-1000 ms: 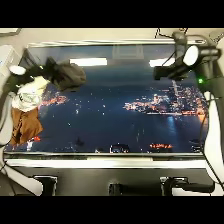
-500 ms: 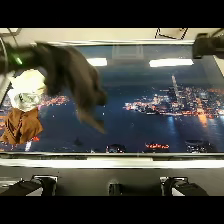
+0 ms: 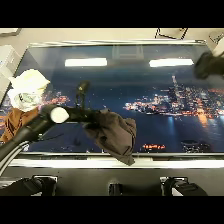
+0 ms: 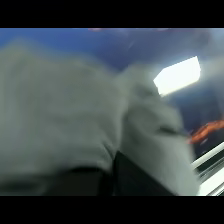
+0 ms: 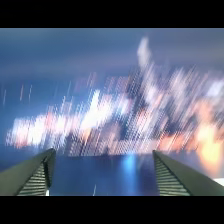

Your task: Fold the clothes and pants, and hang the long-sleeved shirts on hangers.

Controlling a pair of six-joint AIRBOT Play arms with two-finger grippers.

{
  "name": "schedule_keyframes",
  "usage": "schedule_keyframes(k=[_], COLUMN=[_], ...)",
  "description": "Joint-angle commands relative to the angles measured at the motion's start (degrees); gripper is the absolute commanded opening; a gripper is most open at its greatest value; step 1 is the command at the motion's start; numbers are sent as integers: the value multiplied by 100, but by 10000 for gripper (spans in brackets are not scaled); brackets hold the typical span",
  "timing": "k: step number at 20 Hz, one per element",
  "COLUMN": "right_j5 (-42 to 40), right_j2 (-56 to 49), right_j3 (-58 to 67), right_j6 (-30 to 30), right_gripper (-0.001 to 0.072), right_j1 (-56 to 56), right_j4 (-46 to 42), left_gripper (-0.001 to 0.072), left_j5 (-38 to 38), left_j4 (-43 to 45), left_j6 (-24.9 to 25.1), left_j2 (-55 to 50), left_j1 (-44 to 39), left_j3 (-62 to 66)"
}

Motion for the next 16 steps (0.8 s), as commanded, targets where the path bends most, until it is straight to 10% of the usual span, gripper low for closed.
schedule_keyframes(k=[1,2,3,10,16], right_j5=[684,603,481,-402,-942], right_j2=[-470,-588,-647,-660,-660], right_j3=[-940,-1488,-2059,-5838,-6695], right_j6=[22,-61,-146,-988,-1139], right_gripper=[698,700,703,707,705], right_j1=[7,7,7,13,11], right_j4=[1432,1980,2472,4452,4653], left_gripper=[449,689,714,714,713], left_j5=[-313,-560,-866,-2645,-1679], left_j4=[-372,-437,-433,256,-905], left_j6=[-282,-118,92,1064,1414], left_j2=[-400,-328,-232,284,-22], left_j1=[109,278,472,2522,3117], left_j3=[-264,-101,96,476,-1410])
